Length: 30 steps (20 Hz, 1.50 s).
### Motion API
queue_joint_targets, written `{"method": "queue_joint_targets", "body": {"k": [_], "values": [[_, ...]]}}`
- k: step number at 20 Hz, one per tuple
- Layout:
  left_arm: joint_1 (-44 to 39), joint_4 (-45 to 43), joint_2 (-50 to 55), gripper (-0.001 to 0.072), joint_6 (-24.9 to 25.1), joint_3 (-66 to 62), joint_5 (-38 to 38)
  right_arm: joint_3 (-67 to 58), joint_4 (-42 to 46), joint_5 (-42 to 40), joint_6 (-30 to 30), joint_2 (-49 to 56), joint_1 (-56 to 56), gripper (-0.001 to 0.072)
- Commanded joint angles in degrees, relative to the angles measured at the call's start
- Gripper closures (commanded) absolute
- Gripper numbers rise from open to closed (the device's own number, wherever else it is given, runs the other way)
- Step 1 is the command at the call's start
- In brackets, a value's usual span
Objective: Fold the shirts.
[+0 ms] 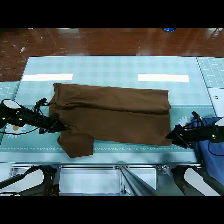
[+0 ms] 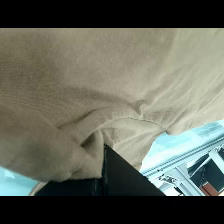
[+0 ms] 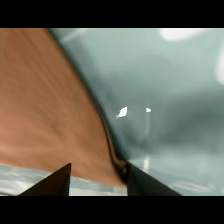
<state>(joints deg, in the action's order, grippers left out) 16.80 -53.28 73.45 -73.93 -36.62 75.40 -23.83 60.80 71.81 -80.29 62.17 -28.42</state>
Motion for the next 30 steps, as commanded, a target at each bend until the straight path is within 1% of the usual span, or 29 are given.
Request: {"method": "queue_joint_targets", "body": {"k": [1, 2, 3, 6, 8, 10, 12, 15, 17, 19, 21, 23, 25, 28, 30], "values": [[0.0, 0.8, 0.0, 0.0686, 0.0, -0.1, -0.4, 0.1, -8.7, -5.5, 6.9, 6.1, 0.1, 0.0319], [0.1, 0.8, 0.0, 0.0686, 0.5, -0.9, -0.3, -0.1, -12.6, -5.5, 10.8, 6.7, 0.0, 0.0469], [1.0, 1.0, -0.1, 0.0686, 1.3, -2.9, 0.8, -0.9, -15.7, -4.8, 14.4, 6.5, 0.0, 0.0679], [4.8, 6.0, -0.1, 0.0686, 2.2, -10.4, 4.7, -6.6, -16.3, -0.3, 15.0, 5.9, 0.0, 0.0683], [6.1, 8.8, 0.1, 0.0686, 2.3, -15.5, 4.3, -11.1, -16.4, 0.2, 13.8, 5.9, 0.0, 0.0684], [5.6, 8.7, 1.2, 0.0686, 1.0, -20.2, 2.9, -16.2, -17.0, 0.0, 12.2, 6.2, 0.1, 0.0684], [4.2, 8.7, 4.0, 0.0686, 0.7, -25.0, 1.3, -21.1, -20.1, -0.1, 12.0, 7.6, 0.1, 0.0684], [0.9, 8.7, 11.5, 0.0687, -1.2, -33.3, -0.9, -27.3, -25.6, -0.7, 12.4, 12.2, 0.5, 0.0684], [-1.6, 8.7, 18.1, 0.0687, -3.0, -39.8, -1.3, -30.6, -25.8, -2.3, 12.4, 16.2, 3.0, 0.0684], [-3.5, 8.7, 24.7, 0.0687, -5.9, -46.5, -1.2, -33.3, -26.0, -5.4, 11.6, 20.3, 5.7, 0.0683], [-4.3, 8.7, 30.3, 0.0687, -8.7, -52.9, -1.3, -35.5, -26.0, -8.1, 10.3, 23.8, 7.2, 0.0684], [-4.6, 8.7, 34.8, 0.0687, -10.3, -58.3, -0.3, -37.6, -26.0, -8.4, 9.9, 27.0, 7.6, 0.0684], [-4.7, 8.7, 38.3, 0.0687, -10.4, -61.8, 0.9, -38.7, -25.9, -9.1, 9.9, 28.7, 7.5, 0.0684], [-4.8, 8.7, 41.2, 0.0687, -10.3, -63.8, -0.4, -39.0, -26.0, -10.4, 9.9, 30.2, 7.6, 0.0684], [-4.9, 8.8, 42.1, 0.0680, -7.6, -63.9, -2.4, -38.9, -26.0, -11.1, 10.0, 31.4, 7.6, 0.0681]]}}
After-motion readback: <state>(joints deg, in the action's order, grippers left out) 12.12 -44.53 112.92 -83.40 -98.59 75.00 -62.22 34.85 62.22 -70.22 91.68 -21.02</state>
